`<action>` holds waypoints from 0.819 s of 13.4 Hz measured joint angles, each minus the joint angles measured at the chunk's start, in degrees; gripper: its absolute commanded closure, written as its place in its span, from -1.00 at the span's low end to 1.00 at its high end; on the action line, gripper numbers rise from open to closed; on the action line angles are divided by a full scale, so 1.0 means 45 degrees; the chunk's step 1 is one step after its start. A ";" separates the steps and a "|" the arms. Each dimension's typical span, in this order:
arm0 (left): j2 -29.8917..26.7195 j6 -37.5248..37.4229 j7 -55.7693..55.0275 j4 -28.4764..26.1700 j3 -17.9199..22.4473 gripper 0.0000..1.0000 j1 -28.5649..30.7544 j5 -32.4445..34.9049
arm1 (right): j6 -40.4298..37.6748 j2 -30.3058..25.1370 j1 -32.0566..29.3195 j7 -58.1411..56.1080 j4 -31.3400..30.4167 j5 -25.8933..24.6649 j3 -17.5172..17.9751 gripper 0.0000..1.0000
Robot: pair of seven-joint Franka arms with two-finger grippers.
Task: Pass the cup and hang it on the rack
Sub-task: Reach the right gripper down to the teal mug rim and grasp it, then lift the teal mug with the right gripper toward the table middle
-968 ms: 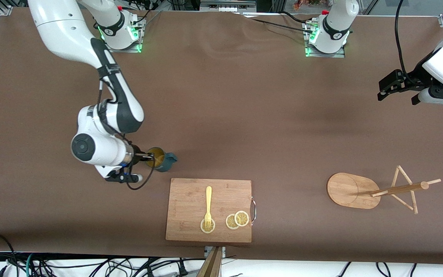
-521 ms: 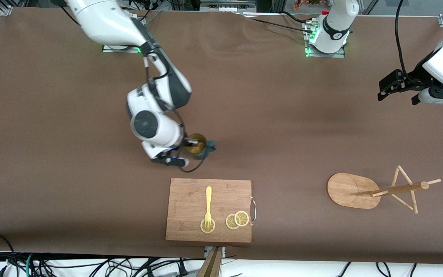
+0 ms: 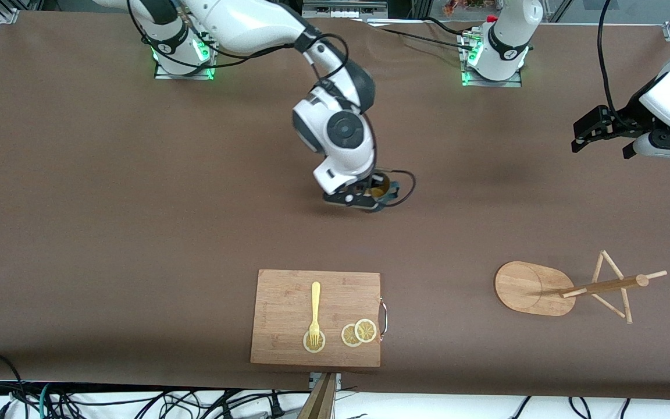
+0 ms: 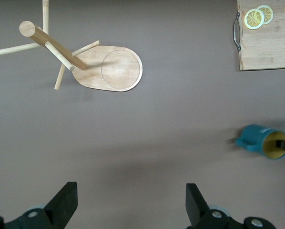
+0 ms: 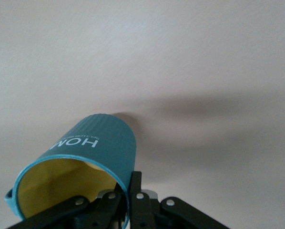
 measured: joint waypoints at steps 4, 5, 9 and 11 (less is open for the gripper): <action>0.0000 0.0000 0.0000 0.0000 0.0006 -1.00 0.0001 0.0000 | 0.0345 0.0428 0.0898 0.1017 0.0338 -0.0032 -0.0043 1.00; 0.0000 0.0000 0.0000 0.0000 0.0006 -1.00 0.0001 0.0000 | 0.0364 0.0461 0.0917 0.1122 0.0351 -0.0033 -0.0051 1.00; 0.0000 0.0000 0.0000 0.0000 0.0007 -1.00 0.0001 0.0000 | 0.0435 0.0620 0.0908 0.1250 0.0352 -0.0033 -0.0182 1.00; 0.0000 0.0000 0.0000 0.0000 0.0007 -1.00 0.0001 0.0000 | 0.0628 0.0681 0.0907 0.1252 0.0352 -0.0034 -0.0260 1.00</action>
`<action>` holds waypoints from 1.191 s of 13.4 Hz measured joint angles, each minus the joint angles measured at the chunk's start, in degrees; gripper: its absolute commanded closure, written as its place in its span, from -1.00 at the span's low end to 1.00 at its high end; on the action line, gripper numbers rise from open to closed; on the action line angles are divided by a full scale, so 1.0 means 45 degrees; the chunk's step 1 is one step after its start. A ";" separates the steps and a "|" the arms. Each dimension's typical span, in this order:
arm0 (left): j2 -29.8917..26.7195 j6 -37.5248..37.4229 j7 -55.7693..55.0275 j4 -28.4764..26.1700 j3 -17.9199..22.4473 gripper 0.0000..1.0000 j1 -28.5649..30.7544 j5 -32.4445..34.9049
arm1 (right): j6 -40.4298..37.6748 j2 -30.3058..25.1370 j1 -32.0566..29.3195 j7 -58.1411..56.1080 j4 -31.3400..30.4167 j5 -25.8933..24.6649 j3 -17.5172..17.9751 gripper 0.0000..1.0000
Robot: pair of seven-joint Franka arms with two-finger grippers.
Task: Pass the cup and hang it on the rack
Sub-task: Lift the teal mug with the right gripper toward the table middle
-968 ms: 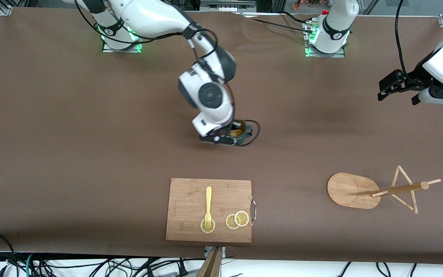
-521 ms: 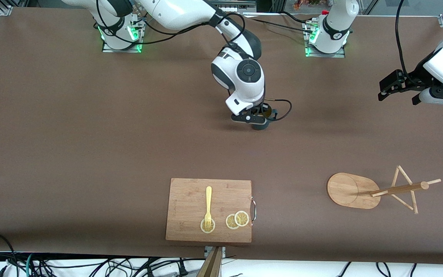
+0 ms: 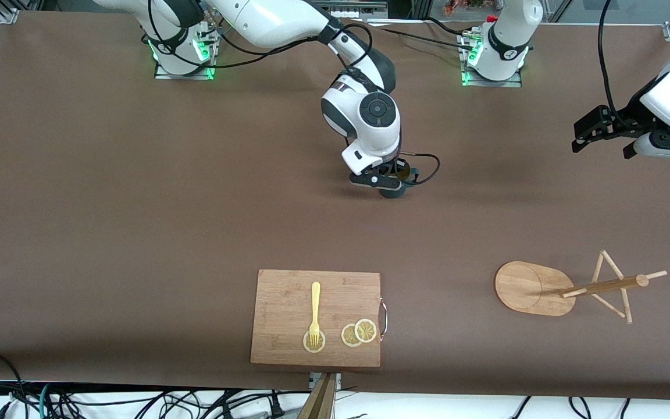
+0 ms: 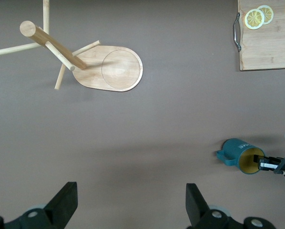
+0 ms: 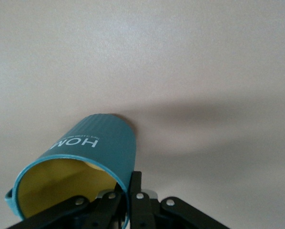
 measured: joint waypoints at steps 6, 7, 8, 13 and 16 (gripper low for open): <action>0.0000 0.0000 0.0000 0.0000 0.0000 -1.00 0.0000 0.0000 | 0.0461 0.0185 -0.0088 -0.0015 0.0014 0.0001 -0.0271 1.00; 0.0000 0.0000 0.0000 0.0000 0.0000 -1.00 0.0000 0.0000 | 0.0462 0.0185 -0.0089 -0.0015 0.0014 0.0001 -0.0271 0.78; 0.0000 0.0000 0.0000 0.0000 0.0001 -1.00 0.0001 0.0000 | 0.0465 0.0185 -0.0089 -0.0014 0.0015 0.0001 -0.0271 0.58; 0.0000 0.0000 0.0000 0.0000 0.0011 -1.00 0.0003 0.0000 | 0.0555 0.0192 -0.0117 -0.0014 0.0043 -0.0001 -0.0284 0.42; 0.0000 0.0000 0.0000 0.0000 0.0017 -1.00 0.0006 0.0000 | 0.0546 0.0192 -0.0118 -0.0012 0.0111 -0.0001 -0.0288 0.30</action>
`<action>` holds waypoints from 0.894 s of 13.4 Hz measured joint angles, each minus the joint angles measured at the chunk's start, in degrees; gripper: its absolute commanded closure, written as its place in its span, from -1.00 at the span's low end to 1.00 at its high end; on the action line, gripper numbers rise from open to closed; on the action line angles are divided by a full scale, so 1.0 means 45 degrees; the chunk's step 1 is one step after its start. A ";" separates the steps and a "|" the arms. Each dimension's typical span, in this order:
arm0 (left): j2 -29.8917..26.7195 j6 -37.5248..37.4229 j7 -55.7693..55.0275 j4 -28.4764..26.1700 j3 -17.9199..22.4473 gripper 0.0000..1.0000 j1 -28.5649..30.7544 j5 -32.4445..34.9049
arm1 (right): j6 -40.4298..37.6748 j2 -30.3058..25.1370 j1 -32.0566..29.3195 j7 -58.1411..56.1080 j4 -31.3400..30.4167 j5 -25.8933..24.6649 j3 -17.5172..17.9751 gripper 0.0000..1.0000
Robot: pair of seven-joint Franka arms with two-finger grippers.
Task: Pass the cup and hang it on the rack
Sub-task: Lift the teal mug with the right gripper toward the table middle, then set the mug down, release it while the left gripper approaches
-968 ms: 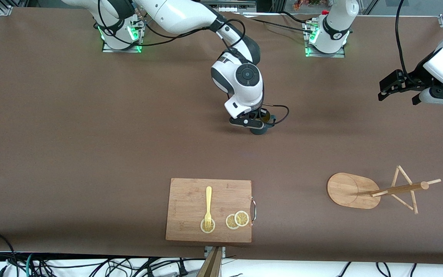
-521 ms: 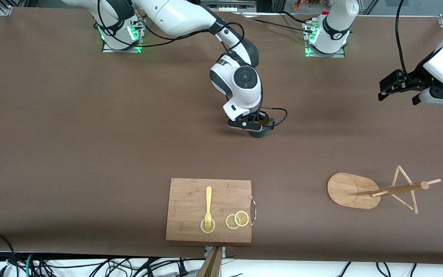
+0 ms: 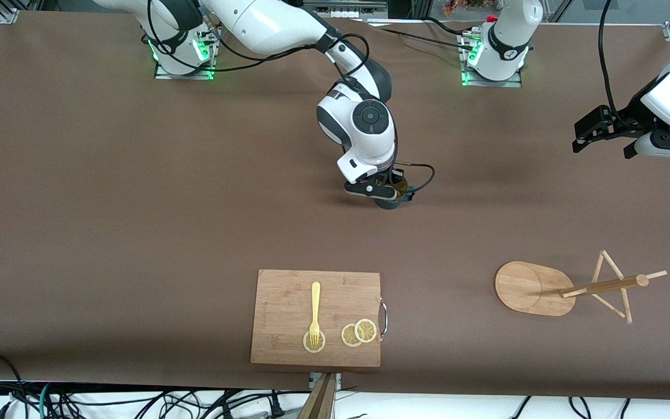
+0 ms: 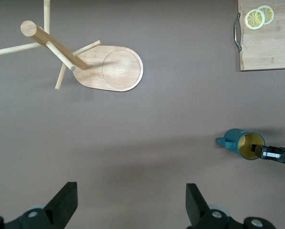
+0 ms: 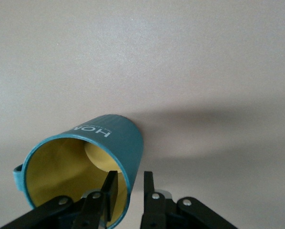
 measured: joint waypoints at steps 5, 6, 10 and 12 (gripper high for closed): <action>0.0000 -0.0001 0.0000 0.0000 -0.0023 -1.00 -0.0005 0.0000 | -0.0134 -0.0428 -0.0119 0.0037 0.0532 0.0143 -0.0022 -0.03; 0.0000 -0.0010 0.0000 0.0000 -0.0028 -1.00 -0.0006 0.0000 | -0.0301 -0.0755 -0.0212 0.0037 0.0595 0.0164 -0.0022 -0.12; 0.0000 -0.0296 0.0000 0.0005 -0.0269 -1.00 -0.0047 -0.0002 | -0.1572 -0.2472 -0.1253 -0.0063 0.0714 0.0406 -0.0071 -1.00; 0.0003 -0.0735 0.0002 0.0007 -0.0467 -1.00 -0.0073 -0.0003 | -0.2844 -0.3420 -0.2327 -0.1027 0.0718 0.0612 -0.0097 -1.00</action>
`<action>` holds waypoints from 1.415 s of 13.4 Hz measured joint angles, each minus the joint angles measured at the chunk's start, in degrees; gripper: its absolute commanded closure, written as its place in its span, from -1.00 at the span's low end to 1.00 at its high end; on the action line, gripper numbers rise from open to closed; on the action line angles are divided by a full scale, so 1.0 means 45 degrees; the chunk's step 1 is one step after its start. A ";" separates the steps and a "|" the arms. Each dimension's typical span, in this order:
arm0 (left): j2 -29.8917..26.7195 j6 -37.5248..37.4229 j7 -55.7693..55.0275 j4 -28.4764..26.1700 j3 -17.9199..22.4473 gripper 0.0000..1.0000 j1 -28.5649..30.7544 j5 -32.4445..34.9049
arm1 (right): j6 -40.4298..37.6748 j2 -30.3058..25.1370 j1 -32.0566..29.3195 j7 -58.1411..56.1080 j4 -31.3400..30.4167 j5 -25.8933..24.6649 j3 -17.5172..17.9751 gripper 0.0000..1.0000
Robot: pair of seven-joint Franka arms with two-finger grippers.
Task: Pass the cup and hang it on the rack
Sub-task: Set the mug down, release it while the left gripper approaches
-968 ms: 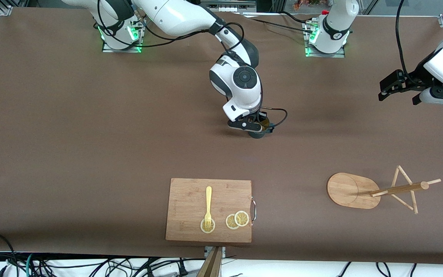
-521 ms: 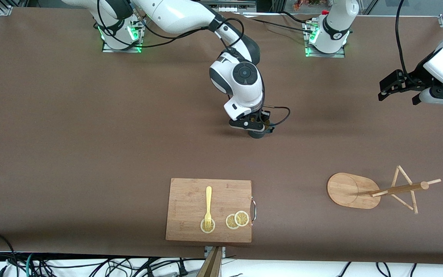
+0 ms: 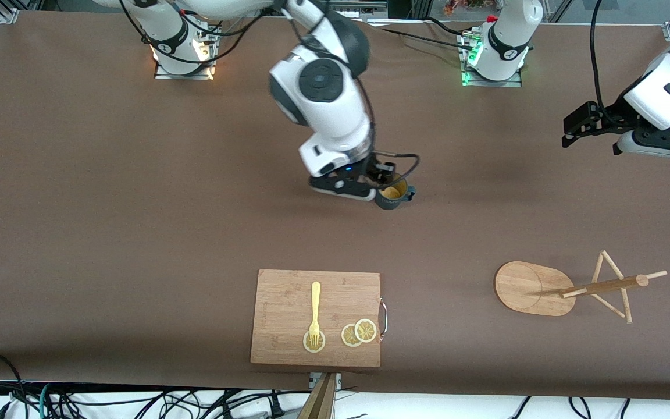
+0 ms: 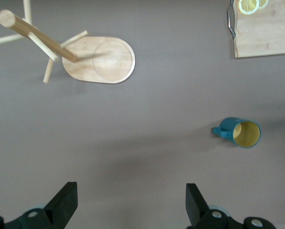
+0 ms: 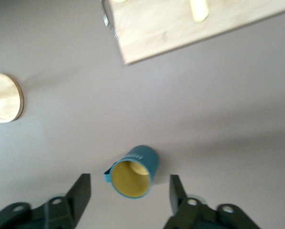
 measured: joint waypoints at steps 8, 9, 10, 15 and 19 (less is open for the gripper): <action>0.0866 -0.1178 0.0099 0.0143 -0.0751 -1.00 -0.0394 -0.1428 | -0.4552 -0.2569 -0.2771 -0.3554 -0.0445 0.0141 -0.1916 -1.00; 0.1001 -0.1183 0.0303 0.0171 -0.0755 -1.00 -0.0445 -0.1616 | -0.4659 -0.2914 -0.3233 -0.4213 -0.0820 0.0149 -0.2027 -1.00; 0.1088 -0.1198 0.0786 0.0181 -0.0755 -1.00 -0.0500 -0.1677 | -0.4717 -0.3278 -0.3567 -0.4886 -0.1286 0.0148 -0.2311 -1.00; 0.2399 -0.0995 0.5687 0.0174 -0.0749 -1.00 -0.0636 -0.3001 | -0.4850 -0.5510 -0.3871 -0.8873 -0.4380 -0.0202 -0.4763 -1.00; 0.4244 0.0709 0.9256 -0.0109 -0.0795 -1.00 -0.1047 -0.3503 | -0.4301 -0.7040 -0.3798 -0.9287 -0.6441 -0.1276 -0.4821 -1.00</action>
